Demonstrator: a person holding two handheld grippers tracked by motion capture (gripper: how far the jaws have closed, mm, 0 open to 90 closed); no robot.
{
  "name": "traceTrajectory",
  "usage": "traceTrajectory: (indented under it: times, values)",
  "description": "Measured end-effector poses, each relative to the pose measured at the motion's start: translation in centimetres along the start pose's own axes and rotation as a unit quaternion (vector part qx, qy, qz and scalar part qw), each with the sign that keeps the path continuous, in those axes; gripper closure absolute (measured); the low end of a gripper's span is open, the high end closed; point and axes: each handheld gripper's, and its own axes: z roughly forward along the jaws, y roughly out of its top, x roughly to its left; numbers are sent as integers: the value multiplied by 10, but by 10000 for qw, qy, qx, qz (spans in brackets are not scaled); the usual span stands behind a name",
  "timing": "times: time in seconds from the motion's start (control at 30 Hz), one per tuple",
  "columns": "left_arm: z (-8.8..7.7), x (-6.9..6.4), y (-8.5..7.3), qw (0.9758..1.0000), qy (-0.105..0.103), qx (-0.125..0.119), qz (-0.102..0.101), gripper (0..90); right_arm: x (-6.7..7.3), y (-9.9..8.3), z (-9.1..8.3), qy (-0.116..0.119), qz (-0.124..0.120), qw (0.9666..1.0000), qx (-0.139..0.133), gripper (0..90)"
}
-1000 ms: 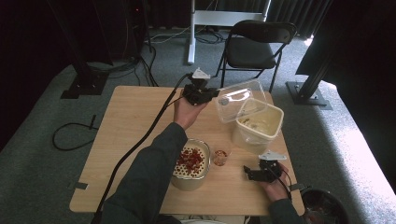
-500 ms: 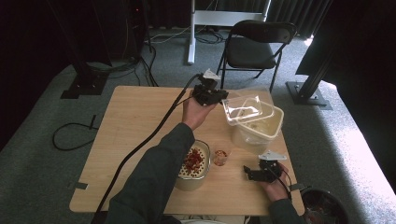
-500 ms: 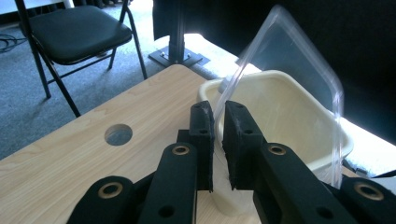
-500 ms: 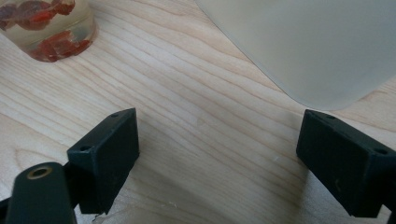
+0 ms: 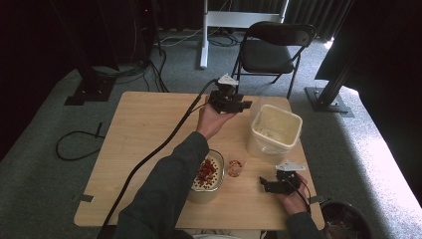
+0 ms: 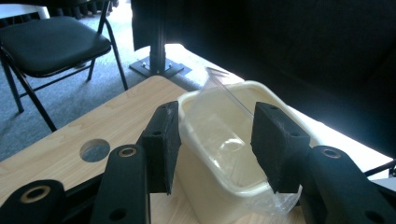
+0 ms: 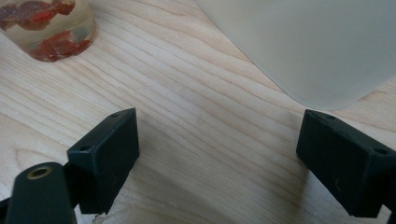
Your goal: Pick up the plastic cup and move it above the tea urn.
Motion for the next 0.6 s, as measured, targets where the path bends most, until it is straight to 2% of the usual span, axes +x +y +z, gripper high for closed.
traceTrajectory:
  times: [0.17, 0.33, 0.37, 0.4, 0.5, 0.6]
  values:
    - [-4, 3, 0, 9999, 79, 83, 28, 515, 0, 0, 0, 3, -2, 10000, -1, 124]
    - [-2, 1, -2, 9998, 29, 182, 61, 511, 0, 0, 0, 3, -1, 10000, -1, 124]
    - [-1, 0, -3, 9997, -52, 219, 40, 511, 0, 0, 0, 3, -1, 10000, -1, 124]
    - [4, -8, -6, 9994, -116, 306, 74, 502, 0, 0, 0, 2, 1, 10000, -4, 124]
    - [14, -19, -10, 9987, -184, 450, 149, 462, 0, 0, 0, -1, -2, 10000, -2, 124]
    - [23, -24, -12, 9988, -240, 414, -31, 430, 0, 0, 0, -1, -4, 10000, -2, 125]
